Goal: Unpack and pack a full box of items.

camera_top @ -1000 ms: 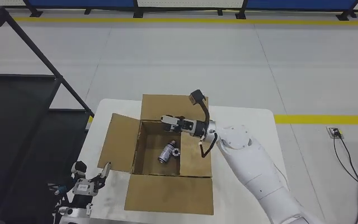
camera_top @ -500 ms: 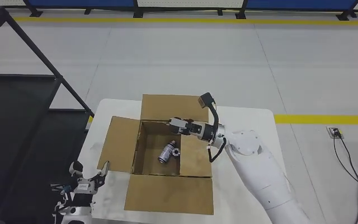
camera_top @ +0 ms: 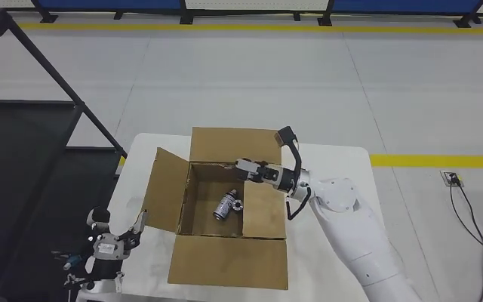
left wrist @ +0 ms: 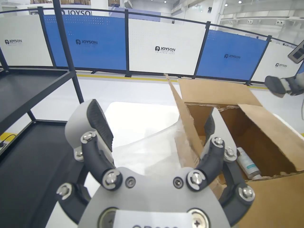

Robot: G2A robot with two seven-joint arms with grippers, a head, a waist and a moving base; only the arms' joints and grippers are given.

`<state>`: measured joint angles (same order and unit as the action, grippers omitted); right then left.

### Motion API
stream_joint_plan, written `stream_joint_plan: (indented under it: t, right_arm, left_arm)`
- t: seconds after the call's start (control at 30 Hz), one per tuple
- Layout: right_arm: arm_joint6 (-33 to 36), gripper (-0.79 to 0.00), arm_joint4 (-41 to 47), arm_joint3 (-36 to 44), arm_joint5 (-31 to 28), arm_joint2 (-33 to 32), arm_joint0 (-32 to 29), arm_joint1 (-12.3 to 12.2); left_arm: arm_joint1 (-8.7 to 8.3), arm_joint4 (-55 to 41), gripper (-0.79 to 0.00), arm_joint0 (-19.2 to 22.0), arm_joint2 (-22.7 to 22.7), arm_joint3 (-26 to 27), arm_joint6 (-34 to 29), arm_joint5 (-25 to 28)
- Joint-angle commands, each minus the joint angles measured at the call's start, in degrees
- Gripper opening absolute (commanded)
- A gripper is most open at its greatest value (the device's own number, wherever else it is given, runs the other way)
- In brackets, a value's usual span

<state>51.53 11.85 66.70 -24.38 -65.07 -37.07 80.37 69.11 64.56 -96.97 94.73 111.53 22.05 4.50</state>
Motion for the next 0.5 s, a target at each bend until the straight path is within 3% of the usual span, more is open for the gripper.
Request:
stream_joint_plan:
  t: [0.0, 0.1, 0.23, 0.47]
  right_arm:
    - [-0.3, 0.000, 0.0, 0.5, -0.3, -0.9, -0.7, -0.3]
    - [-0.4, 0.000, -0.6, 2.2, -1.7, -3.2, -2.7, -1.1]
    - [-0.6, 0.000, -0.8, 6.2, -4.3, -8.4, -7.7, -2.6]
    - [-1.2, 0.000, 0.2, 14.5, -7.9, -19.0, -19.8, -5.1]
  left_arm:
    - [0.06, 1.1, 0.000, 0.1, -1.1, 3.0, -0.6, 0.6]
    - [0.07, 3.4, 0.000, 0.3, -3.2, 6.6, -2.9, 2.2]
    - [0.00, 2.6, 0.000, 2.1, -6.9, 9.3, -11.0, 7.0]
    - [0.35, 0.6, 0.000, 12.4, -15.5, 4.3, -28.1, 10.1]
